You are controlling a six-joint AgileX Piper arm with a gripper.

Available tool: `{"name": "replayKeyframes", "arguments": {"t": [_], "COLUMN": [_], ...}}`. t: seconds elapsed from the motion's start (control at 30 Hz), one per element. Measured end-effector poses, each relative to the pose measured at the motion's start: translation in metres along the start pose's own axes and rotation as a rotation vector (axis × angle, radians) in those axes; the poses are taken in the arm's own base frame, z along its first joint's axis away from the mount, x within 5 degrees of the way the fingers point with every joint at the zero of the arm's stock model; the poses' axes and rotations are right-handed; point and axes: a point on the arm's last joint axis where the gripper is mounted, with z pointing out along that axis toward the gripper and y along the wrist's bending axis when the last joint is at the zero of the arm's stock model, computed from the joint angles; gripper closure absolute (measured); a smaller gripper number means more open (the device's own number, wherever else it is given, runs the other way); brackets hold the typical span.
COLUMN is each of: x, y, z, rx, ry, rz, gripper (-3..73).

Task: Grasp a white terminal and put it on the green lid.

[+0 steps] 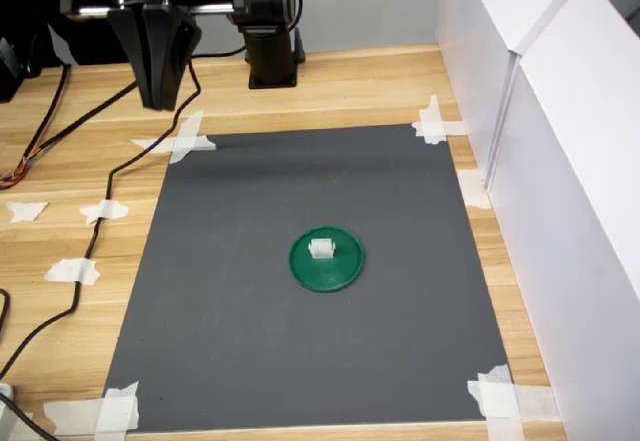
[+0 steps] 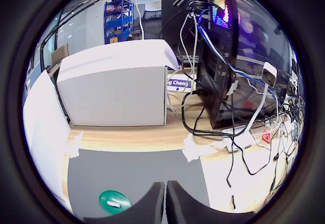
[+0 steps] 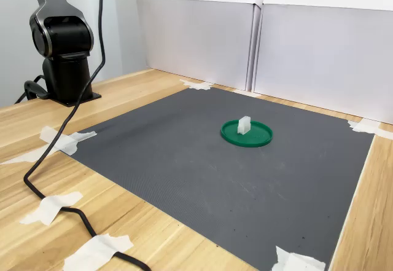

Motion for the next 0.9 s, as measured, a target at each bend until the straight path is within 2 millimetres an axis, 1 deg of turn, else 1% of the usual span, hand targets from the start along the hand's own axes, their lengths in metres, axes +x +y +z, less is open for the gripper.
{"name": "replayKeyframes", "arguments": {"t": [0.03,0.17,0.3,0.43,0.57,0.8,0.9], "x": [0.007,0.054,0.103,0.140,0.162,0.190,0.196], "y": [0.000,0.002,0.004,0.005,0.006,0.007,0.008], "z": [-0.009,-0.033,-0.051,-0.067,-0.080,-0.081,-0.082], "rx": [0.002,0.007,0.011,0.015,0.021,0.023,0.024], "ry": [-0.026,-0.102,-0.123,-0.161,-0.234,-0.276,-0.308], "rz": [-0.003,-0.005,-0.012,-0.024,-0.030,-0.029,-0.025], "gripper": [70.7,70.7,70.7,70.7,70.9,70.9,70.9]}}
